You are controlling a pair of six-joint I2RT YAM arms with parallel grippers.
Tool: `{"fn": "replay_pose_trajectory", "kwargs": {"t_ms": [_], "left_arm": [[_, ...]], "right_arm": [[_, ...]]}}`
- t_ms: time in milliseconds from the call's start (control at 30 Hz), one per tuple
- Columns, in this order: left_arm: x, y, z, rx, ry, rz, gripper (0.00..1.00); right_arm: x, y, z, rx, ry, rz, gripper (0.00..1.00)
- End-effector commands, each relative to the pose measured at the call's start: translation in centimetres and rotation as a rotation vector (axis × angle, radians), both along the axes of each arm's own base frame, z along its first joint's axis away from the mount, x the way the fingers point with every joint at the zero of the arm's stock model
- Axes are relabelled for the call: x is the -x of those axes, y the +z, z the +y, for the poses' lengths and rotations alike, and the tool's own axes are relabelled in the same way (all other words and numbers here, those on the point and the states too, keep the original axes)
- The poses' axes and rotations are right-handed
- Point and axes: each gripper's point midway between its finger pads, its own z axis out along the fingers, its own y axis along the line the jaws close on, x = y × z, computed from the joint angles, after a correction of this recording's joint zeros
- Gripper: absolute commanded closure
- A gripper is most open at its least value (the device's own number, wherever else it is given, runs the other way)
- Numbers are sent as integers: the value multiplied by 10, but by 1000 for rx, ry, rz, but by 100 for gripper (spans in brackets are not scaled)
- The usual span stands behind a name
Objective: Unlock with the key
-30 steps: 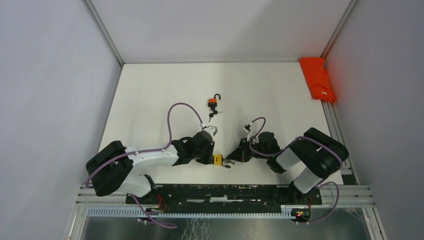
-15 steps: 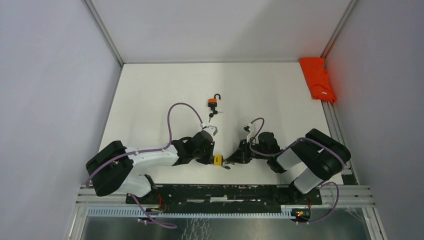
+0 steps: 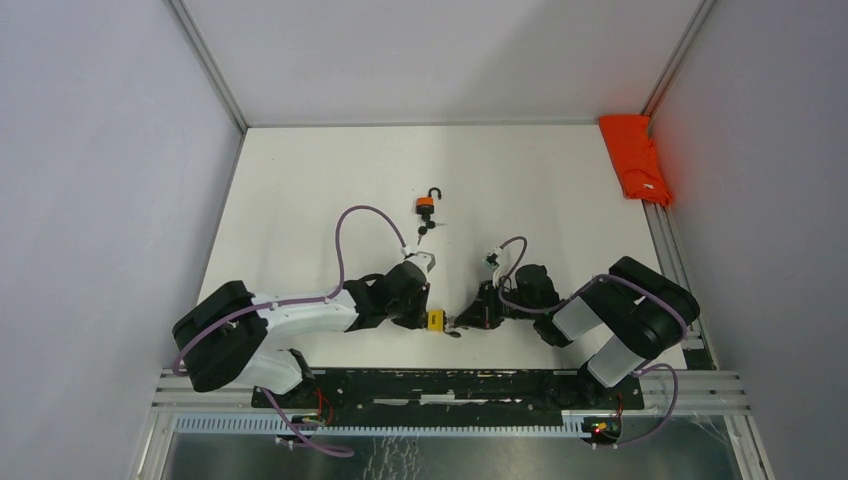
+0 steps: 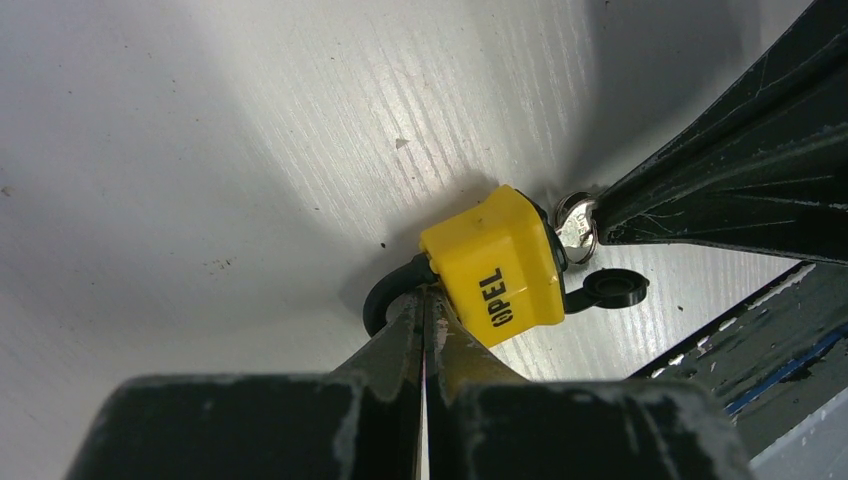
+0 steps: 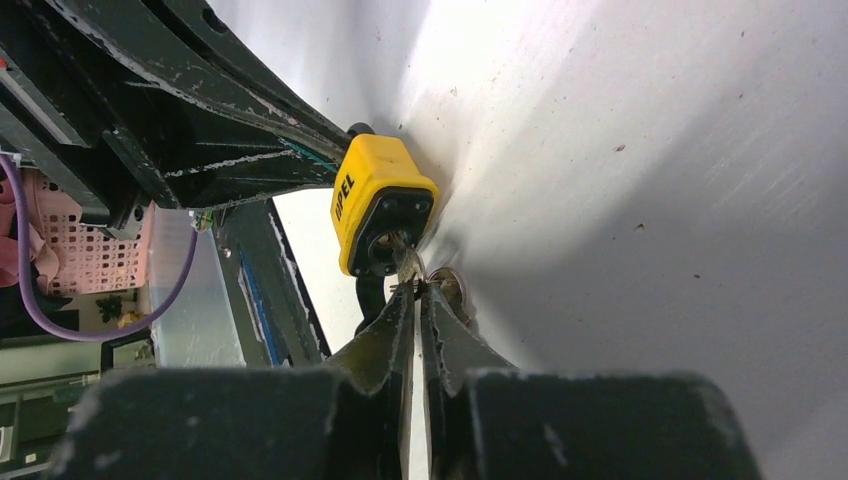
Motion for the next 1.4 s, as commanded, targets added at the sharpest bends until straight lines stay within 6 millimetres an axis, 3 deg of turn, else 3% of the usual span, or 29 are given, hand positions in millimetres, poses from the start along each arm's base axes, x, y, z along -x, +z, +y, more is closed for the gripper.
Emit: {"fn": "replay_pose_trajectory", "kwargs": {"t_ms": [0, 200, 467, 1067, 1367], "left_arm": [[-6, 14, -17, 59, -3, -15, 98], [-6, 13, -18, 54, -7, -15, 98], [-7, 11, -21, 63, -12, -14, 98], [-1, 16, -35, 138, -42, 5, 98], [13, 23, -62, 200, -108, 4, 98]], "right_arm": [[-8, 11, 11, -31, 31, -56, 93], [0, 8, 17, -7, 88, -66, 100], [8, 4, 36, 46, 150, -67, 100], [-17, 16, 65, 32, 83, -57, 100], [-23, 19, 69, 27, 63, -57, 100]]}}
